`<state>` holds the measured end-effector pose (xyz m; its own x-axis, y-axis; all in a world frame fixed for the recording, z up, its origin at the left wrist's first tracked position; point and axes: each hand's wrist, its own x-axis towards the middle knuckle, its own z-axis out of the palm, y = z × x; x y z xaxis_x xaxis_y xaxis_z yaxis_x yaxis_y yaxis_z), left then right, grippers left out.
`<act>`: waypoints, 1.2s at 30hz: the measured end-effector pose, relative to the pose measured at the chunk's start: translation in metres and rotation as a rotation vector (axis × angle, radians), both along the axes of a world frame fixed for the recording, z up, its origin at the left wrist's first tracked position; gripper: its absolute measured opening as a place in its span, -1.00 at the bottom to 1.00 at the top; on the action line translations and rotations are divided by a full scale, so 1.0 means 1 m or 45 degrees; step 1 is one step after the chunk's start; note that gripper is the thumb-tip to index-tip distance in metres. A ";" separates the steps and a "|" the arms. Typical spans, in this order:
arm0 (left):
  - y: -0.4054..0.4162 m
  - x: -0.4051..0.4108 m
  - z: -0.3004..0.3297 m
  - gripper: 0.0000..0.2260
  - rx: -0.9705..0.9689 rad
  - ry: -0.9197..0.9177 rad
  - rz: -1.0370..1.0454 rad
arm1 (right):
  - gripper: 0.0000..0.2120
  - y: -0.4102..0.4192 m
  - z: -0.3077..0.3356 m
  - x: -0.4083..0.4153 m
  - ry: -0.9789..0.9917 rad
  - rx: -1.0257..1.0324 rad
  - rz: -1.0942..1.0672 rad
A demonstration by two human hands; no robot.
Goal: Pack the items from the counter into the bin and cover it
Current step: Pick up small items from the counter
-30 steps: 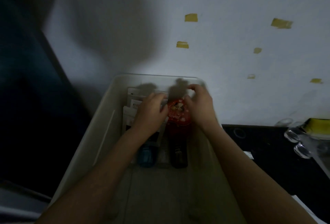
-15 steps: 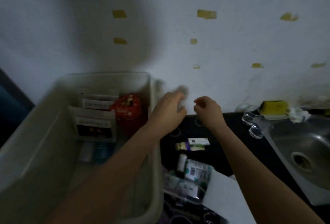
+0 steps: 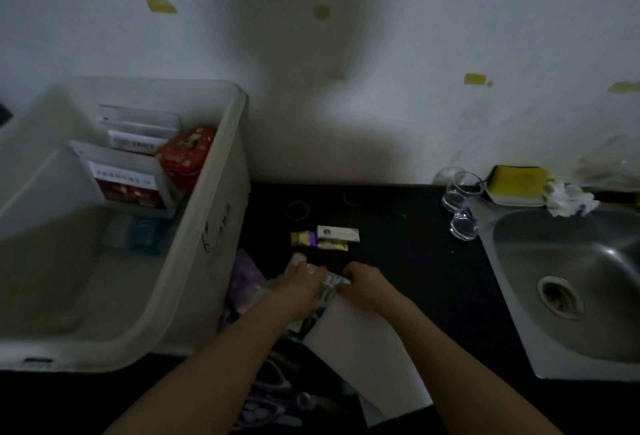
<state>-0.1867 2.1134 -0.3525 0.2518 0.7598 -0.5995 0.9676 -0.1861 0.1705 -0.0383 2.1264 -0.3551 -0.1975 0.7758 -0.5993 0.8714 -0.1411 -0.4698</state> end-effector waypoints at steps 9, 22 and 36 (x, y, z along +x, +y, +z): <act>0.000 0.027 -0.027 -0.49 0.186 0.044 -0.101 | -0.71 0.003 -0.021 0.012 0.016 -0.023 -0.168; 0.052 0.008 -0.049 -0.22 0.214 -0.035 -0.001 | -0.71 0.052 -0.026 0.016 0.026 -0.048 -0.091; 0.059 0.019 -0.047 -0.09 0.256 -0.279 0.290 | -0.79 0.071 -0.018 0.034 0.386 0.118 -0.673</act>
<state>-0.1676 2.1728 -0.3991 0.1685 0.9081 -0.3834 0.9326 -0.0209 0.3603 -0.0048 2.1970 -0.3730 0.0766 0.8613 -0.5023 0.5205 -0.4642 -0.7167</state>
